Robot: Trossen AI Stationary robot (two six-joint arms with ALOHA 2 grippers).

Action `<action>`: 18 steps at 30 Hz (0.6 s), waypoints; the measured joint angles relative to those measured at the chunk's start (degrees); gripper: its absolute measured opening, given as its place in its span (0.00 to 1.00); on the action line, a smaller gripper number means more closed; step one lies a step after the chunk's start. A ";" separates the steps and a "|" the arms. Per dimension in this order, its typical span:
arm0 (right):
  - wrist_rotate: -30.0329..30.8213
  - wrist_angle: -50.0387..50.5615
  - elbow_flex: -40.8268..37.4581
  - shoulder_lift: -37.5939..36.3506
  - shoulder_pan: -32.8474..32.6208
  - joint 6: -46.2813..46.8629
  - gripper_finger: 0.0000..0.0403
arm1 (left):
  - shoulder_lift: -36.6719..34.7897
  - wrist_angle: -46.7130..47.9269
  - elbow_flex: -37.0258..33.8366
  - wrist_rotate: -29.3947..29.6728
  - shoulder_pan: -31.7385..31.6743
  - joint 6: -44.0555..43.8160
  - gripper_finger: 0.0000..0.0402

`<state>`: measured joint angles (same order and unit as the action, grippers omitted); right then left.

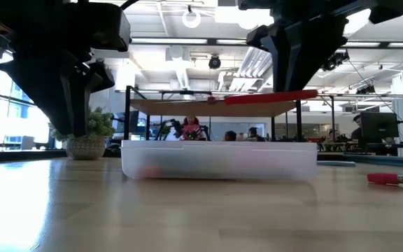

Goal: Pack school essentials
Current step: Put the red scissors into the pink supply box

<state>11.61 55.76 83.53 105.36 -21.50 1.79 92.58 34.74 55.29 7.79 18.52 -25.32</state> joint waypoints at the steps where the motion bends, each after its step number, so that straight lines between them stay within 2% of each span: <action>1: -0.14 -0.52 0.00 0.00 0.36 -0.73 0.12 | 0.00 -0.02 0.00 -0.13 0.00 0.00 0.26; 7: -1.69 -1.55 -0.02 0.35 2.99 -2.99 0.12 | 0.00 -0.02 0.00 -0.29 0.00 -0.02 0.26; 18: -9.16 -1.39 -0.02 1.60 5.40 -5.23 0.12 | 0.00 -0.31 0.00 -0.24 0.00 -1.07 0.26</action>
<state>2.45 54.37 83.50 106.96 -16.10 -3.44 92.58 34.43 55.29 7.55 18.52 -26.39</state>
